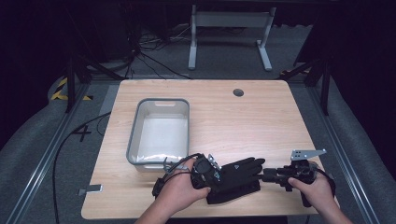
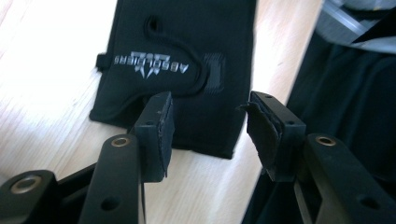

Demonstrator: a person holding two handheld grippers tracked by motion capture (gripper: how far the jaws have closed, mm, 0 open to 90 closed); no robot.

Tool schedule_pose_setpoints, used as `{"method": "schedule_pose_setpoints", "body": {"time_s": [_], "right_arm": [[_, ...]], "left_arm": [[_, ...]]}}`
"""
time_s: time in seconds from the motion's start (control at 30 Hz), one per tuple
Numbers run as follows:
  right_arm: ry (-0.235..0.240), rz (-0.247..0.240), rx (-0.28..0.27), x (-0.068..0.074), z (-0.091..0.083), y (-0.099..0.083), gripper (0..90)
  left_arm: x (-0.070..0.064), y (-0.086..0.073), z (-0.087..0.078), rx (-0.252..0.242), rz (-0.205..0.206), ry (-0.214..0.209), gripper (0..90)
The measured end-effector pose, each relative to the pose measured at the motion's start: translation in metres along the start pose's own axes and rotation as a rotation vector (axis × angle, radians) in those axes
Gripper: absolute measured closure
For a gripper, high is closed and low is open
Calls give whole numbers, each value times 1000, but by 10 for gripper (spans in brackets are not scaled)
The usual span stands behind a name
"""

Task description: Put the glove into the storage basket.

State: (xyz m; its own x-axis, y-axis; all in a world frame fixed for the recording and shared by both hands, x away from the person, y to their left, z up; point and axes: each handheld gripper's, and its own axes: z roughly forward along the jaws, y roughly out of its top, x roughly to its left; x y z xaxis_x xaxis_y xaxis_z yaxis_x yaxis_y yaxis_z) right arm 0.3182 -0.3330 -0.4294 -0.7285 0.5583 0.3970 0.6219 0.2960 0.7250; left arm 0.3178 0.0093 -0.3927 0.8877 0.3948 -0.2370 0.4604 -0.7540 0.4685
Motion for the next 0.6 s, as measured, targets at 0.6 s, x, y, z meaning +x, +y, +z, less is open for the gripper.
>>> {"method": "schedule_pose_setpoints", "body": {"time_s": [0.6], "right_arm": [[-113, -162, 80, -6, 31, 40, 535]], "left_arm": [[20, -1, 13, -125, -119, 123, 554]]}}
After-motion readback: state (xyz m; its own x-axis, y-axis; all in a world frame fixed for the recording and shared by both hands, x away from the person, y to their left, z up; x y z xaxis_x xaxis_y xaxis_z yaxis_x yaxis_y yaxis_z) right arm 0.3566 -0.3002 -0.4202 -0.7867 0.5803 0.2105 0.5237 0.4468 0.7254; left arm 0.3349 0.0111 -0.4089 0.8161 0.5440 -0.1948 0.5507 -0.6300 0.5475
